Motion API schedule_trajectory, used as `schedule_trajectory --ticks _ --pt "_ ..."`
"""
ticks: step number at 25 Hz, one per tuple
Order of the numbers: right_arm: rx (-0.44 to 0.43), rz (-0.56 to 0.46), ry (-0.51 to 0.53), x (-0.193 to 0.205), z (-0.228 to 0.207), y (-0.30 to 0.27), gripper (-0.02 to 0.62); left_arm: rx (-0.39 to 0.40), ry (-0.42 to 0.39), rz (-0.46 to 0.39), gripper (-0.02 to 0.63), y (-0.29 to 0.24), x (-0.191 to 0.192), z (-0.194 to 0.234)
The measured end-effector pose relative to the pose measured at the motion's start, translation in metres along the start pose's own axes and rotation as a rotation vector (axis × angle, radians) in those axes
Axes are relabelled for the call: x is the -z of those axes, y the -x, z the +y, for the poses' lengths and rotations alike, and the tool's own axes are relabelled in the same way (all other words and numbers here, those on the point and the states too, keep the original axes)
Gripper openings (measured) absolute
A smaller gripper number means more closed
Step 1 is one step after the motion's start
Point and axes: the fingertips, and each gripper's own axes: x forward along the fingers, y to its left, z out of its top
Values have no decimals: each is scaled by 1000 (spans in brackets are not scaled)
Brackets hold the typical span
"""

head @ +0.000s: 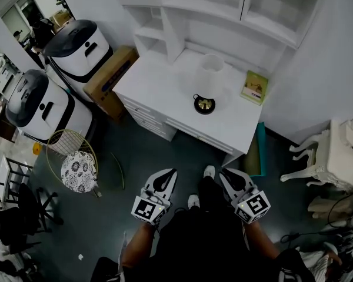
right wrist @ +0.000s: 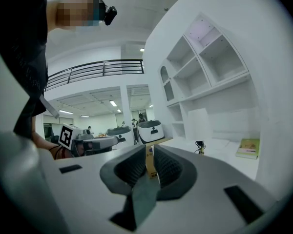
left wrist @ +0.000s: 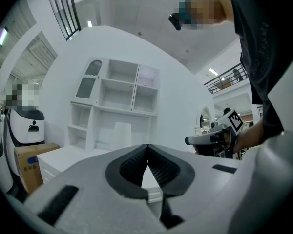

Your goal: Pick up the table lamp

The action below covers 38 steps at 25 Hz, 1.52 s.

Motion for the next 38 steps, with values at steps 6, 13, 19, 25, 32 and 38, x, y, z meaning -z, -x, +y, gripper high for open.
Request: schedule_trajectory --ticks 6,13,19,25,32,38 --pt "-16 11 -9 5 -12 -18 63 -31 -7 25 18 -6 4 14" --pt "-41 6 -20 4 -27 -41 63 -38 -3 40 17 -22 7 29" --pt "-13 19 -45 7 -61 -56 63 -20 29 59 17 -54 10 43" --pt "1 32 -57 3 -103 -81 63 14 26 74 17 -102 6 65" --pt "12 52 -75 3 -154 -116 63 41 24 111 18 -159 9 97" --pt "20 50 -133 4 -196 -143 63 46 57 140 17 -201 0 116"
